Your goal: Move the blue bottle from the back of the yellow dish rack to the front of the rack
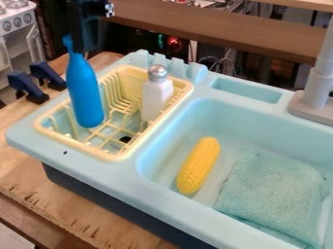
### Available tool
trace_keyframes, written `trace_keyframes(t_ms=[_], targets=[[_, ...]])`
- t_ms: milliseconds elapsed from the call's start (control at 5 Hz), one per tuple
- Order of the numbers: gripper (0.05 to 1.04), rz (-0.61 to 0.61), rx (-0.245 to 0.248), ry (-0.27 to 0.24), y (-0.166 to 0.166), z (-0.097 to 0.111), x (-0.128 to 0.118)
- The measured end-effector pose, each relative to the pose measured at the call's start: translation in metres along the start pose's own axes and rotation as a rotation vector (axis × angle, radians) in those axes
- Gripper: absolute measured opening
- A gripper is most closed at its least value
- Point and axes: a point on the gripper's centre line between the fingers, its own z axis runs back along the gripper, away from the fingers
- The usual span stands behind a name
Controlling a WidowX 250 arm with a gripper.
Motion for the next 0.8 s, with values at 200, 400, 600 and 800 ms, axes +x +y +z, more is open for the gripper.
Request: trace_keyframes(t_ms=[200, 400, 600, 800], targets=[[0.349, -0.008, -0.018, 0.009, 0.004, -0.017, 0.009], [0.349, 0.008, -0.033, 0.064, 0.006, -0.035, 0.013], [0.349, 0.017, -0.041, 0.076, 0.005, -0.042, 0.011], [0.412, 0.027, -0.047, 0.084, 0.004, -0.042, 0.01]])
